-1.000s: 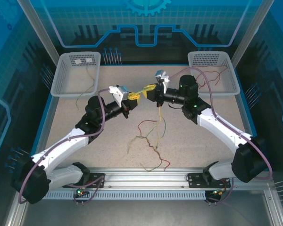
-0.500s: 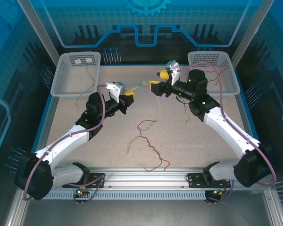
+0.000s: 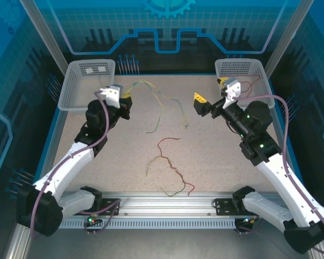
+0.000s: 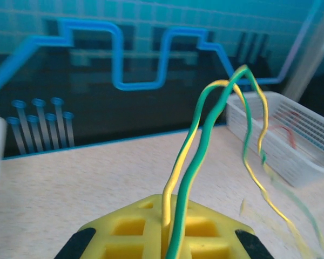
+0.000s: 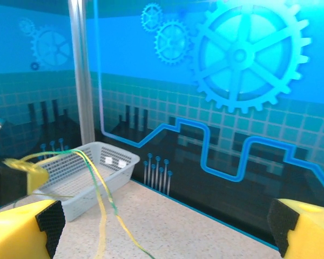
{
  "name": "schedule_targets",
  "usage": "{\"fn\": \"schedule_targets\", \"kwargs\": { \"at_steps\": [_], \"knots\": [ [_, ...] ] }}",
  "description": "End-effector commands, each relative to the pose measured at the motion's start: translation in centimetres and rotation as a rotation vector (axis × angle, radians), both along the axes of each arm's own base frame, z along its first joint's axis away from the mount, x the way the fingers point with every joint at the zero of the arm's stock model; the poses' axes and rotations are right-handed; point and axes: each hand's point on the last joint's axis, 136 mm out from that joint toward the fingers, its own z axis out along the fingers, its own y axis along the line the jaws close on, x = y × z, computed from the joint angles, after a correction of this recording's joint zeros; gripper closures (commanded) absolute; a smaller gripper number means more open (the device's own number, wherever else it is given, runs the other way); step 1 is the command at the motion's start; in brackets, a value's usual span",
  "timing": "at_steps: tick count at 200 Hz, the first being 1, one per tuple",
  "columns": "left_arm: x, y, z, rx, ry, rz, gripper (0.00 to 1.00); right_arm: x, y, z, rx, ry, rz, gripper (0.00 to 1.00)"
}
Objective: Untangle the cables
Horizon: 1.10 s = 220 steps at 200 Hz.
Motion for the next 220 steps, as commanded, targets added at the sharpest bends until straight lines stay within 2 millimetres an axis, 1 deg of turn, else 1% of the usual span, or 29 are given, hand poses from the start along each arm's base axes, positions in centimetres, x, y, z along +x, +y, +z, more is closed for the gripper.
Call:
{"fn": "schedule_targets", "kwargs": {
  "at_steps": [1, 10, 16, 17, 19, 29, 39, 52, 66, 78, 85, 97, 109, 123, 132, 141, 159, 174, 188, 190, 194, 199, 202, 203, 209, 212, 220],
  "knots": [
    [1.2, 5.3, 3.3, 0.022, -0.069, 0.245, 1.00, 1.1, -1.2, -2.8, -0.010, 0.051, -0.077, 0.00],
    [1.7, 7.9, 3.8, 0.041, -0.067, 0.378, 1.00, 1.2, -1.0, -4.0, -0.010, 0.073, -0.069, 0.00],
    [1.9, 9.7, 4.0, 0.057, -0.063, 0.458, 1.00, 1.2, -0.9, -4.1, -0.001, 0.077, -0.065, 0.00],
    [2.0, 10.0, 4.0, 0.061, -0.062, 0.470, 1.00, 1.3, -0.9, -4.8, -0.006, 0.091, -0.064, 0.00],
    [2.0, 10.5, 4.1, 0.066, -0.063, 0.490, 1.00, 1.4, -0.8, -5.4, -0.008, 0.105, -0.064, 0.00],
    [2.3, 12.9, 4.7, 0.070, -0.072, 0.581, 1.00, 1.6, -0.7, -6.9, -0.012, 0.142, -0.061, 0.00],
    [2.5, 14.9, 5.3, 0.057, -0.070, 0.643, 1.00, 1.8, -0.5, -8.0, -0.020, 0.169, -0.058, 0.00],
    [3.2, 16.8, 6.0, 0.066, -0.063, 0.703, 1.00, 1.9, -0.6, -9.4, -0.027, 0.202, -0.063, 0.00],
    [4.3, 18.8, 6.2, 0.079, -0.034, 0.765, 1.00, 2.0, -0.6, -10.6, -0.034, 0.226, -0.069, 0.00],
    [5.4, 20.4, 6.0, 0.073, -0.002, 0.789, 1.00, 2.0, -0.8, -11.5, -0.035, 0.239, -0.075, 0.00],
    [5.7, 21.4, 6.0, 0.063, 0.014, 0.813, 1.00, 1.9, -0.8, -12.3, -0.038, 0.251, -0.079, 0.00],
    [6.3, 23.0, 5.8, 0.054, 0.036, 0.837, 1.00, 1.8, -1.0, -13.0, -0.041, 0.265, -0.085, 0.00],
    [6.7, 24.8, 5.3, 0.015, 0.053, 0.869, 1.00, 1.5, -1.1, -13.4, -0.043, 0.268, -0.085, 0.00],
    [7.3, 26.8, 4.5, -0.054, 0.072, 0.864, 1.00, 1.4, -1.4, -13.9, -0.049, 0.271, -0.093, 0.00],
    [7.7, 28.1, 4.1, -0.060, 0.074, 0.889, 1.00, 1.3, -1.4, -14.1, -0.056, 0.274, -0.090, 0.00],
    [8.4, 29.0, 3.7, -0.058, 0.092, 0.886, 1.00, 1.2, -1.4, -14.2, -0.059, 0.277, -0.090, 0.00],
    [9.3, 30.9, 1.7, -0.040, 0.157, 0.937, 1.00, 1.1, -1.4, -14.1, -0.063, 0.276, -0.087, 0.00],
    [10.3, 31.3, 0.0, -0.036, 0.180, 0.917, 1.00, 1.1, -1.5, -14.0, -0.064, 0.276, -0.092, 0.00],
    [11.1, 31.9, -2.6, -0.013, 0.228, 0.934, 1.00, 1.1, -1.4, -13.8, -0.060, 0.268, -0.087, 0.00],
    [11.2, 32.0, -3.0, -0.009, 0.235, 0.931, 0.98, 1.1, -1.4, -13.7, -0.059, 0.267, -0.084, 0.00],
    [11.5, 32.0, -3.8, -0.003, 0.250, 0.924, 0.89, 1.0, -1.3, -13.7, -0.058, 0.265, -0.081, 0.00],
    [12.0, 32.0, -4.9, 0.005, 0.271, 0.916, 0.77, 1.0, -1.3, -13.7, -0.058, 0.265, -0.076, 0.00],
    [12.2, 32.0, -5.6, 0.009, 0.284, 0.912, 0.73, 1.0, -1.2, -13.6, -0.059, 0.265, -0.069, 0.00],
    [12.3, 32.0, -5.8, 0.010, 0.289, 0.911, 0.74, 1.0, -1.2, -13.7, -0.059, 0.266, -0.069, 0.00],
    [12.7, 32.0, -7.1, 0.011, 0.313, 0.905, 0.86, 0.9, -1.0, -13.6, -0.060, 0.267, -0.058, 0.00],
    [12.9, 32.1, -7.9, 0.012, 0.330, 0.905, 0.90, 0.9, -0.9, -13.6, -0.060, 0.266, -0.054, 0.00],
    [13.4, 32.1, -9.6, 0.014, 0.369, 0.901, 0.91, 0.8, -0.8, -13.4, -0.059, 0.263, -0.049, 0.00]
  ]
}}
